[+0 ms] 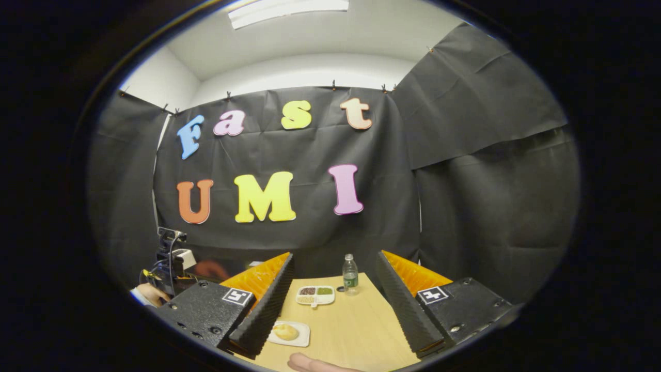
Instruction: Open the electric oven with the left hand, put the food in, and close the electric oven.
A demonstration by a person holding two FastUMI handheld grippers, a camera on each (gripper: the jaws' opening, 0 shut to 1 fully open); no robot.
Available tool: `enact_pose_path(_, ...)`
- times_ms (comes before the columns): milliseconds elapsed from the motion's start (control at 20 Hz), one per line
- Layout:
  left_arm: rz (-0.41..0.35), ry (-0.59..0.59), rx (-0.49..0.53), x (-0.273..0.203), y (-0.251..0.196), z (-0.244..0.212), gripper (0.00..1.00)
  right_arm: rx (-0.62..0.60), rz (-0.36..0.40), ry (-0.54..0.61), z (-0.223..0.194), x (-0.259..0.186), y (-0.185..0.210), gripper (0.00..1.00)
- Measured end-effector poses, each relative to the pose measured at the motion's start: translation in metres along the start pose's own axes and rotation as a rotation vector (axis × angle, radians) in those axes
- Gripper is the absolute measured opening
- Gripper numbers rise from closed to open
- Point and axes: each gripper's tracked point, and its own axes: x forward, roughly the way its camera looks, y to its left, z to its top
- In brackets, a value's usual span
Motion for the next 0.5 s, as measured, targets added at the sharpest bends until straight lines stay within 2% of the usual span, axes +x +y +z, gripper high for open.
enact_pose_path(450, 0.000, -0.003, 0.012, -0.036, -0.004, -0.056, 0.97, -0.013, 0.012, 0.028, -0.017, 0.001, 0.013, 0.95)
enact_pose_path(500, -0.001, -0.010, 0.006, -0.038, -0.004, -0.061, 0.96, -0.013, 0.012, 0.038, -0.019, 0.002, 0.013, 1.00)
